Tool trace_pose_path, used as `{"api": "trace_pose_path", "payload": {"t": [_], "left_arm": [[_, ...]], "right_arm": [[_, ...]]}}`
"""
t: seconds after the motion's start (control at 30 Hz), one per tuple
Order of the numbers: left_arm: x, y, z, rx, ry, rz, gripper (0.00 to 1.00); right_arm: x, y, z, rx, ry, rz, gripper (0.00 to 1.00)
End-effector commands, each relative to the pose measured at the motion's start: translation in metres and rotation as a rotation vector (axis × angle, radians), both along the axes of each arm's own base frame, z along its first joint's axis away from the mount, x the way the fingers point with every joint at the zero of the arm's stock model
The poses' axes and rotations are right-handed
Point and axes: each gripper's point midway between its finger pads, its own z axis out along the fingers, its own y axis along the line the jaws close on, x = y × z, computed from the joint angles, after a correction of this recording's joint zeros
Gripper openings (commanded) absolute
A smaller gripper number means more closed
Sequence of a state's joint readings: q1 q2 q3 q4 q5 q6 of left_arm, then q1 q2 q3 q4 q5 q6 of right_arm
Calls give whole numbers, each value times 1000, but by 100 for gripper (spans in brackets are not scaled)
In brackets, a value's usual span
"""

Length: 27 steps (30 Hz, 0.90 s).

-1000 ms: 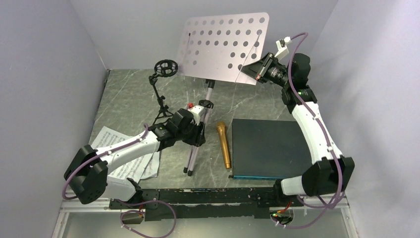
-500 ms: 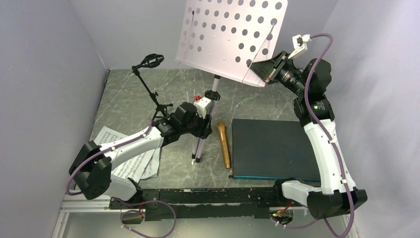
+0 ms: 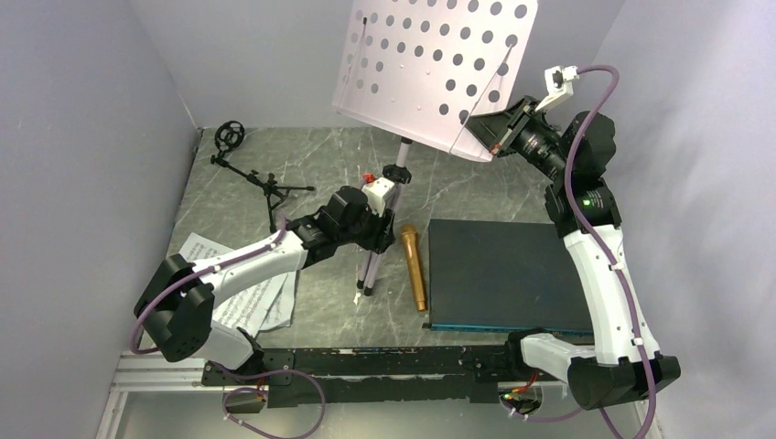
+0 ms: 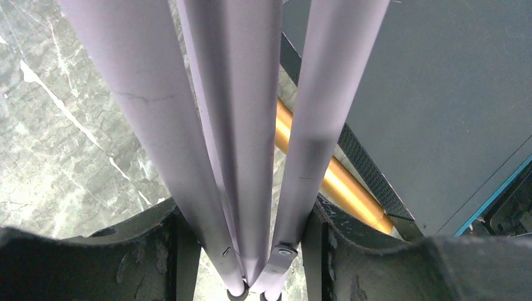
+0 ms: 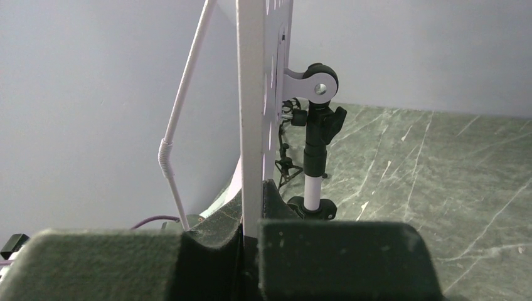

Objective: Set up the instrument practice props

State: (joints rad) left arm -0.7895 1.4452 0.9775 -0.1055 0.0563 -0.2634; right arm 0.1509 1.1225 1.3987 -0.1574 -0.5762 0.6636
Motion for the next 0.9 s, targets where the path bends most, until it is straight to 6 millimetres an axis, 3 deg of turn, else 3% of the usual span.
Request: {"api": "trace_pose_path", "payload": {"t": [0.0,0.33,0.87], "left_arm": [[25,-11,38,-124,-70,68,3],[33,-6,35,-118,-99,112,3],[62,7,88,-206,-361,223,3]], "right_arm": [[-72,12,87,49,-362,146,0],[-83,17,93,63,-402,204,0],[-160,40,115,122,-545,455,0]]}}
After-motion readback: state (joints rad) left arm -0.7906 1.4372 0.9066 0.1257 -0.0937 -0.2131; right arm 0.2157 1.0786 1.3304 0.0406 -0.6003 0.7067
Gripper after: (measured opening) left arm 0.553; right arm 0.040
